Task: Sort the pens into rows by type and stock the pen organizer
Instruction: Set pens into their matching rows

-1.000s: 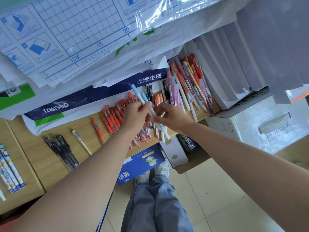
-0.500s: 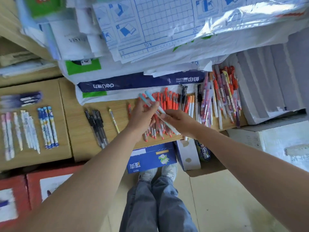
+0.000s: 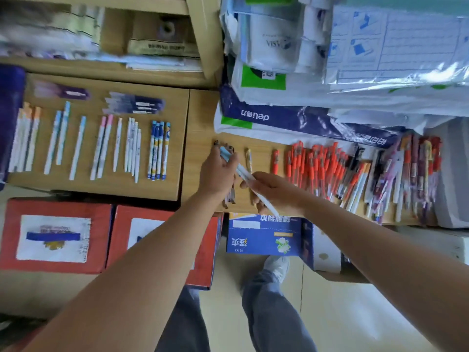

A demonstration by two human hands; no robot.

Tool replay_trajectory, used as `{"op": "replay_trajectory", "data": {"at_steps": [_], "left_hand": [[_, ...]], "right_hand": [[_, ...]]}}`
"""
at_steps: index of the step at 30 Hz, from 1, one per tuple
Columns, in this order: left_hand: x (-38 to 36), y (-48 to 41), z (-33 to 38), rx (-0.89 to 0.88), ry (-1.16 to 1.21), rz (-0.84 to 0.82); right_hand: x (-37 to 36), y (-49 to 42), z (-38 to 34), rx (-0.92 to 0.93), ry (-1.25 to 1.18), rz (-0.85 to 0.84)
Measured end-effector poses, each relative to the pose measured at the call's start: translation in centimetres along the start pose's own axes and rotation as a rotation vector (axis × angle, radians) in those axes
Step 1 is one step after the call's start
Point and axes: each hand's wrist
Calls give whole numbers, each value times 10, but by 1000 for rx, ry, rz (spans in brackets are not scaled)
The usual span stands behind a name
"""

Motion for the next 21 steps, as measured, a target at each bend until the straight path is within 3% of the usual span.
{"op": "replay_trajectory", "data": {"at_steps": [8, 15, 21], "left_hand": [[134, -21, -36, 5, 42, 34], [255, -48, -71, 35, -62, 25], [350, -74, -101, -10, -433, 202]], "right_hand": [[-106, -64, -73, 67, 99, 139], [-189, -128, -147, 29, 272, 162], [-233, -192, -193, -84, 188, 343]]}}
Point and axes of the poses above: each hand's wrist, its own y-axis away from the middle knuckle, its own x-axis out of the back of the hand, z = x × y, and after that the axes turned 1 degree about -y, right-handed
